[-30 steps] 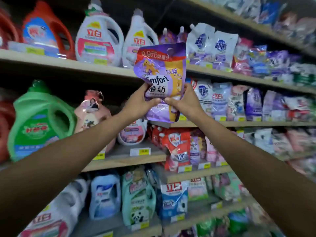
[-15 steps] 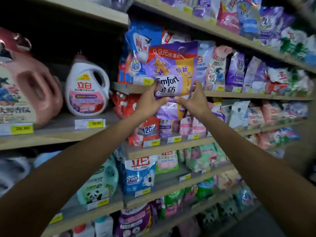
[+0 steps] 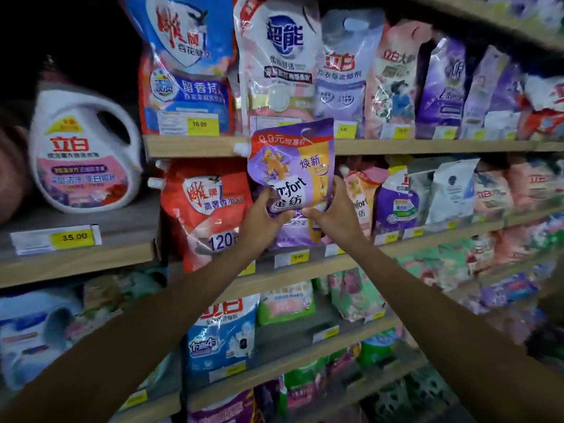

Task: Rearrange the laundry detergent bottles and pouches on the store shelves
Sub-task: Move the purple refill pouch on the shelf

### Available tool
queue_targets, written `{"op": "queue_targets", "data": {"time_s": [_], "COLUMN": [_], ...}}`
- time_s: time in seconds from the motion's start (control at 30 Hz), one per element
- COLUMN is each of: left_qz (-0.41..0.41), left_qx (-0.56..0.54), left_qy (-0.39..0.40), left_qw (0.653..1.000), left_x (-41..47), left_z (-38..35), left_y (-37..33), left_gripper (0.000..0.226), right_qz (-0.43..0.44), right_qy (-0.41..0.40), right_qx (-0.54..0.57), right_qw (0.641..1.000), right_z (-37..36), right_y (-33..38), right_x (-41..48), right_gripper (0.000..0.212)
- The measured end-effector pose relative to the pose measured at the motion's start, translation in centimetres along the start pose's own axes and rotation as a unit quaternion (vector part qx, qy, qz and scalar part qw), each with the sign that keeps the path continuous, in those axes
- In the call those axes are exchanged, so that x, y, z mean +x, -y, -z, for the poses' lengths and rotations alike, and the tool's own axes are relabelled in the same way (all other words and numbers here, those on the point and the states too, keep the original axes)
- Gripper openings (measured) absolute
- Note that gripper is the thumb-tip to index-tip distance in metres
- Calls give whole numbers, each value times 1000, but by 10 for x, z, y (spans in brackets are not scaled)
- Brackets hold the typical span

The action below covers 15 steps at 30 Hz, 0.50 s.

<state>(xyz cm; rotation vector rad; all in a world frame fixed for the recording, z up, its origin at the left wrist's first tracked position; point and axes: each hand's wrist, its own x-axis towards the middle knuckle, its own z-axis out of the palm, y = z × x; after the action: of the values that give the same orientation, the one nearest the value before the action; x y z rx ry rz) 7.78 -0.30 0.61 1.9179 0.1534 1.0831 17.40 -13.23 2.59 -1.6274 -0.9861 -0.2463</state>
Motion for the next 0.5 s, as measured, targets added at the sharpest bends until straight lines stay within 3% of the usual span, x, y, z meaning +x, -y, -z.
{"op": "queue_targets", "data": {"time_s": [0.3, 0.5], "left_qz": [50, 91], "left_qx": [32, 52], "left_qy": [-69, -69], "left_qw": [996, 992], "left_x": [26, 29], "left_z": [-50, -62], "left_y": [56, 82], "left_gripper": [41, 46], "right_qz": [30, 6], "right_qy": [65, 121], "right_qx": [49, 32], "right_qw": [996, 992], "right_z": [-10, -32], "right_y": [-86, -131], "right_x": [51, 66], "right_gripper": [72, 61]}}
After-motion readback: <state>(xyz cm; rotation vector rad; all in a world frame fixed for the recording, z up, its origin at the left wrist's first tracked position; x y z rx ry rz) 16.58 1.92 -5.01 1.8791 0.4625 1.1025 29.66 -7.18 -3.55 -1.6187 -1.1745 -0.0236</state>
